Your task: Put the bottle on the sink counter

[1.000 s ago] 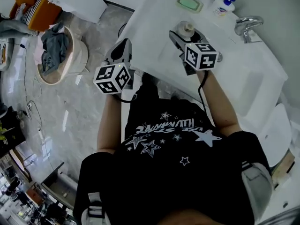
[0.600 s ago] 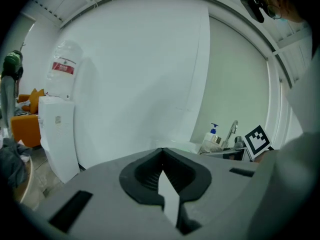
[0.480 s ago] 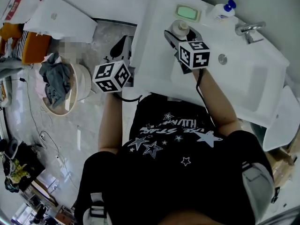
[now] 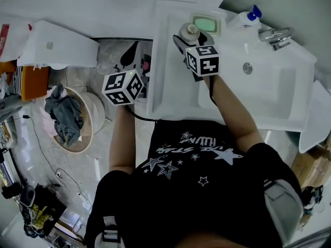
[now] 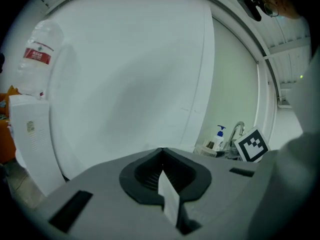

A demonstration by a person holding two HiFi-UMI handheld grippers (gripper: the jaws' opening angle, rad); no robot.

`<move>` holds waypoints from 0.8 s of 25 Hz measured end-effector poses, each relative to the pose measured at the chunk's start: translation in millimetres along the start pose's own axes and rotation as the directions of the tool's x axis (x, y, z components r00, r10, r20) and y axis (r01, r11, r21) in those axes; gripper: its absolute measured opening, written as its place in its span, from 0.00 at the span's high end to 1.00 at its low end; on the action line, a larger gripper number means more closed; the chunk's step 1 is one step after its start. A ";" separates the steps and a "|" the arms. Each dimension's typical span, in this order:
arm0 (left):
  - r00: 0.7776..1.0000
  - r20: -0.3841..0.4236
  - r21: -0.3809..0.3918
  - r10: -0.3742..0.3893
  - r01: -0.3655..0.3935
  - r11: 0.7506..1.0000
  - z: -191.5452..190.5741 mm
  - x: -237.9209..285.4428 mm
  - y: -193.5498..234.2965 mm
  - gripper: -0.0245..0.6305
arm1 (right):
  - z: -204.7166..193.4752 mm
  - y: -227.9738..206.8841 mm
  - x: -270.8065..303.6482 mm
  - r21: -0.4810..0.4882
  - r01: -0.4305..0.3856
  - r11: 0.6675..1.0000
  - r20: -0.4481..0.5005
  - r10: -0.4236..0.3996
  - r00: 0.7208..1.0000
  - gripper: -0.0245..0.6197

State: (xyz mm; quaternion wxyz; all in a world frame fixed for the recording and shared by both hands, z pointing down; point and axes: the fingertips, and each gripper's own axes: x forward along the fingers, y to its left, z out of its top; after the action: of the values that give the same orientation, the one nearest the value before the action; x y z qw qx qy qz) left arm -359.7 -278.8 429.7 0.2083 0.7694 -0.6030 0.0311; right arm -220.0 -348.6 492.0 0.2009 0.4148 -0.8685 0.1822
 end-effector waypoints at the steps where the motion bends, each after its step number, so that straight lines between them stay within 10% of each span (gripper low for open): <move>1: 1.000 -0.004 0.002 -0.008 0.008 1.000 0.2 5.0 2.5 0.95 | 0.5 -1.4 5.9 0.000 0.011 1.000 -0.002 -0.011 1.000 0.47; 20: 0.996 -0.041 -0.046 -0.079 0.077 0.996 -9.7 66.6 33.0 0.95 | -3.1 -28.6 92.8 -0.033 0.232 0.972 -0.052 -0.233 0.971 0.47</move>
State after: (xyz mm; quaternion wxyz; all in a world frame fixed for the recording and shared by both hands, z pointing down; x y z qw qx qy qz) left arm -370.7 -342.4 467.8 0.2389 0.7869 -0.5684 0.0259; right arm -250.1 -424.1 545.3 0.2502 0.5058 -0.8104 0.1573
